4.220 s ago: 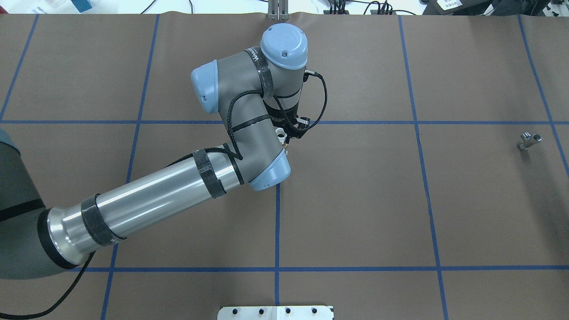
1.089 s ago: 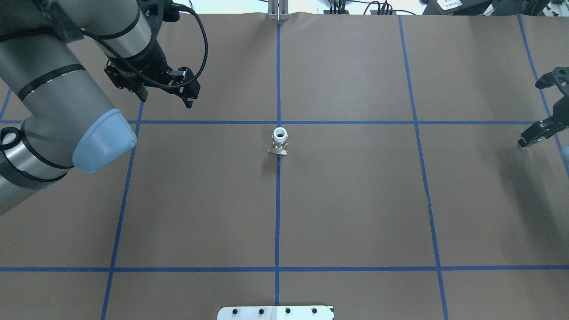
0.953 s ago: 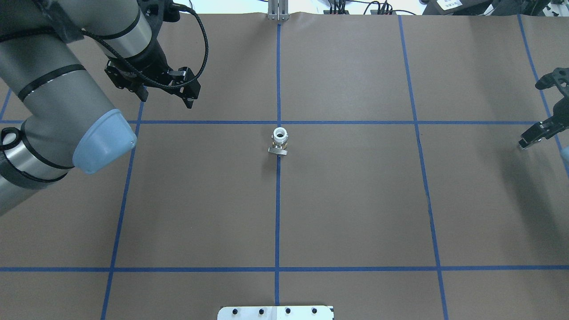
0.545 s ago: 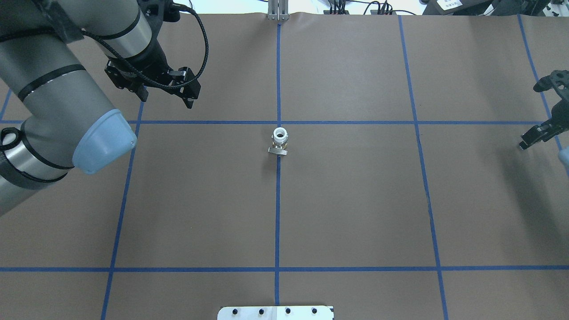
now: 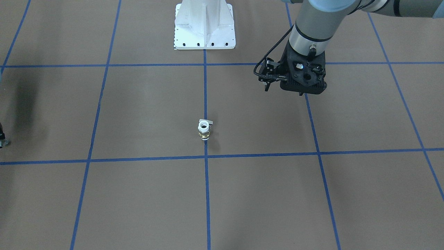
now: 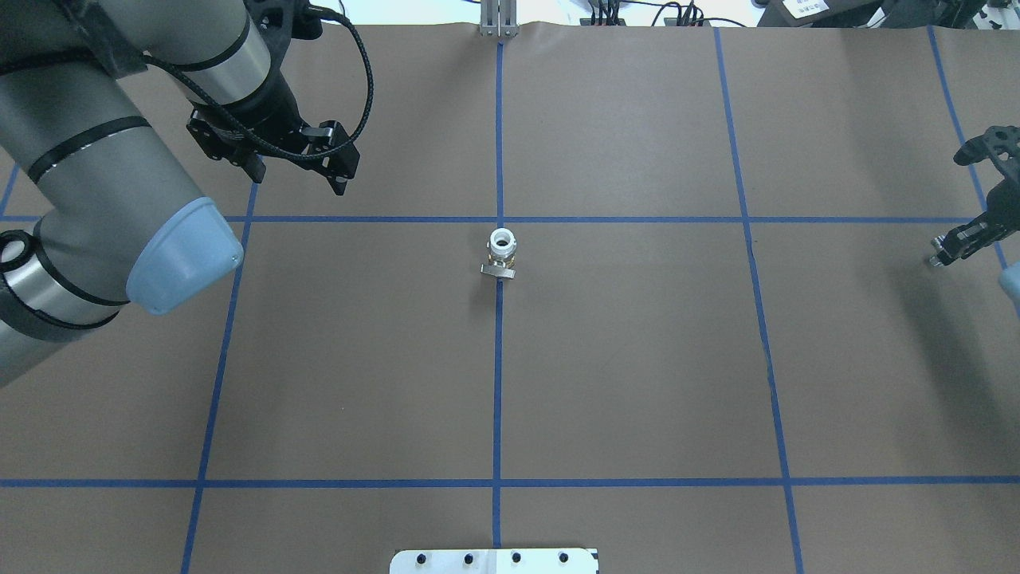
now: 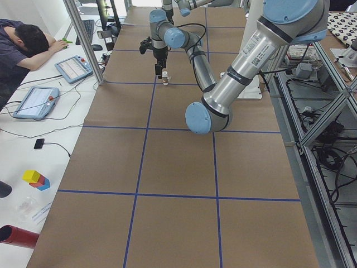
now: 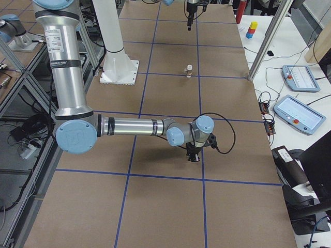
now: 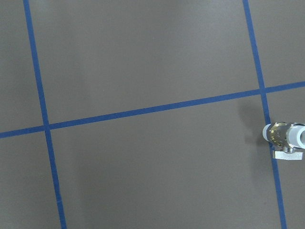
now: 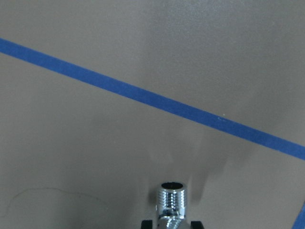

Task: Assemble PPR valve and pipe with both arms
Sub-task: 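Lift the chrome fitting with the right gripper and carry it above the valve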

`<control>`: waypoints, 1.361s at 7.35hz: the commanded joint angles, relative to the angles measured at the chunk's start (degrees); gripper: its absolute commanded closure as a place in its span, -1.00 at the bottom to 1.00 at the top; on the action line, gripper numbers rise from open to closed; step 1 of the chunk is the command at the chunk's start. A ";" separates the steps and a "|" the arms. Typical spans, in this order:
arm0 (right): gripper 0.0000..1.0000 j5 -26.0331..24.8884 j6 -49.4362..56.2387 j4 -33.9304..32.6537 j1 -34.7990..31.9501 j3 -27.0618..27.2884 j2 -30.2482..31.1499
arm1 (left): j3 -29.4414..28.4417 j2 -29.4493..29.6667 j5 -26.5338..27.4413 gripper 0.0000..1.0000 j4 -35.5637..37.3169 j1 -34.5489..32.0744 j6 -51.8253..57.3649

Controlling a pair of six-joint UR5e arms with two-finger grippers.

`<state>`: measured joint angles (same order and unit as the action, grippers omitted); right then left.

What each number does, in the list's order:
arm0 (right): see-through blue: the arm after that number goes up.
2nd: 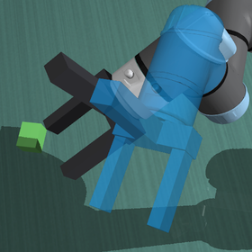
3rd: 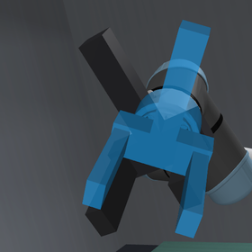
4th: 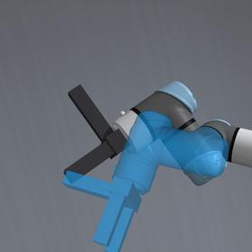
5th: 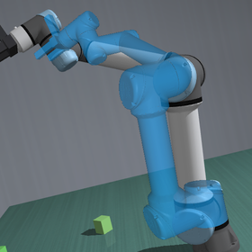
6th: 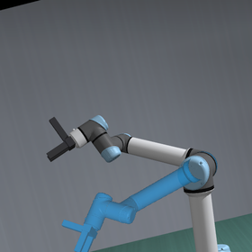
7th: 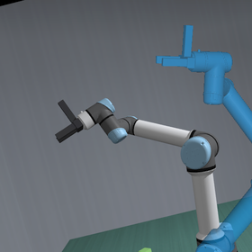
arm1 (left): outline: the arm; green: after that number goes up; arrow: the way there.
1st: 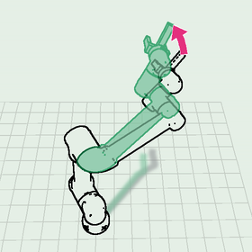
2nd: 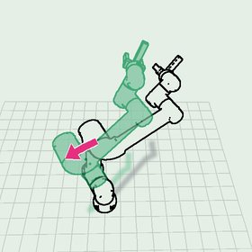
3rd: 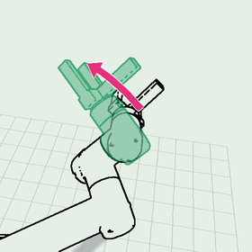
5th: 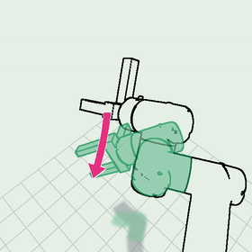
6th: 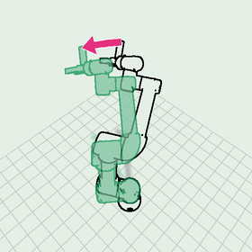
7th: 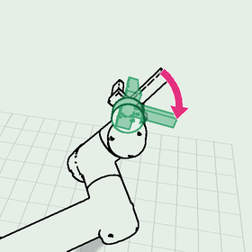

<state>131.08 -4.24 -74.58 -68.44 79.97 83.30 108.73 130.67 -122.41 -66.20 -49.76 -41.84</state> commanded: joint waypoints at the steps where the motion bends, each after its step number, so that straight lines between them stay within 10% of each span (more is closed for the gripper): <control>1: 1.00 1.10 -0.16 -4.13 -2.82 1.85 -3.29 | 0.78 -1.03 0.07 -1.00 -0.07 -0.16 0.09; 4: 1.00 1.28 -2.60 -30.88 -3.20 8.96 -21.25 | 6.83 -11.89 0.16 -1.00 -0.16 -5.58 13.48; 10: 1.00 -6.25 -51.96 -34.05 23.66 4.87 -49.60 | 5.97 -28.00 -2.04 -1.00 -1.82 -19.24 39.29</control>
<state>128.20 -49.12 -108.57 -50.56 86.93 38.30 114.90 104.60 -124.30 -67.25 -68.54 -3.44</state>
